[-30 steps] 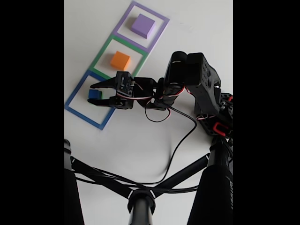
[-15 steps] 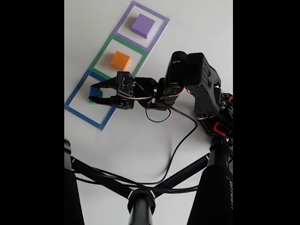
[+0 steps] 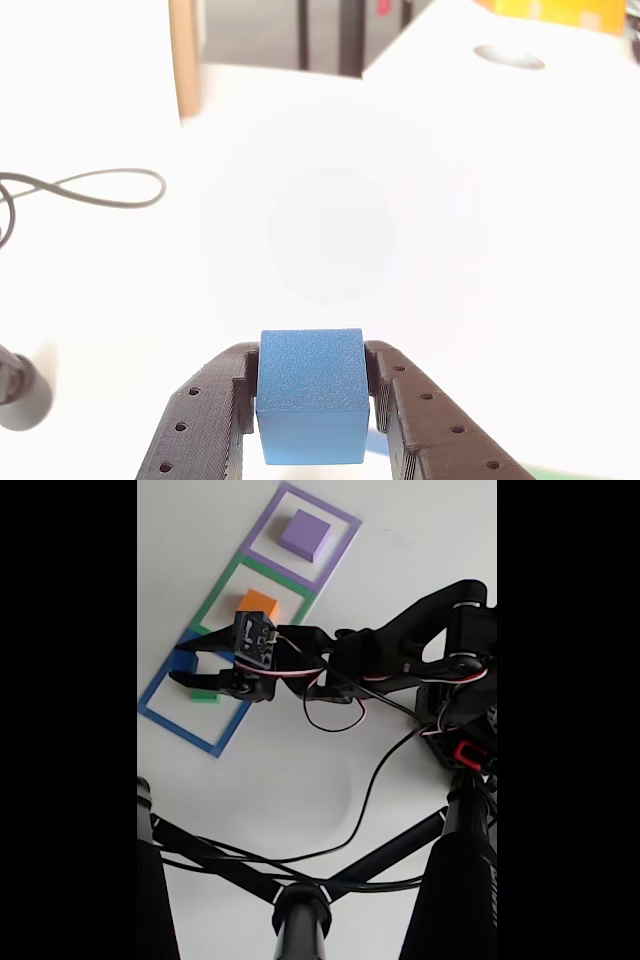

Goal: Tower of hanoi

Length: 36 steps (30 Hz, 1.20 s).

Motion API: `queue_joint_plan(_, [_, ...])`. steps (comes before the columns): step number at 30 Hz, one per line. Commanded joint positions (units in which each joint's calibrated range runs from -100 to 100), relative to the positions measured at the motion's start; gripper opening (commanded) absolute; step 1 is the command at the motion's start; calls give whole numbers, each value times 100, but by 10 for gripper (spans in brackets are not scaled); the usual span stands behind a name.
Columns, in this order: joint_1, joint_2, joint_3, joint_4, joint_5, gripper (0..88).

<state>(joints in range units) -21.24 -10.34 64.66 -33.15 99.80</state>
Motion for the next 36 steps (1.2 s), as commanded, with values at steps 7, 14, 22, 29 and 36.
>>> queue_joint_plan(7, [638,-3023,-1366,4804,20,32])
queue_joint_plan(14, [1204,-3249,-4330,8537,20,31])
queue_joint_plan(22, [1952,-3088,-6930,11177,3,29])
queue_joint_plan(29, [2518,-3112,-7730,12019,-251,29])
queue_joint_plan(36, [3265,-3136,-7694,12068,-31,29])
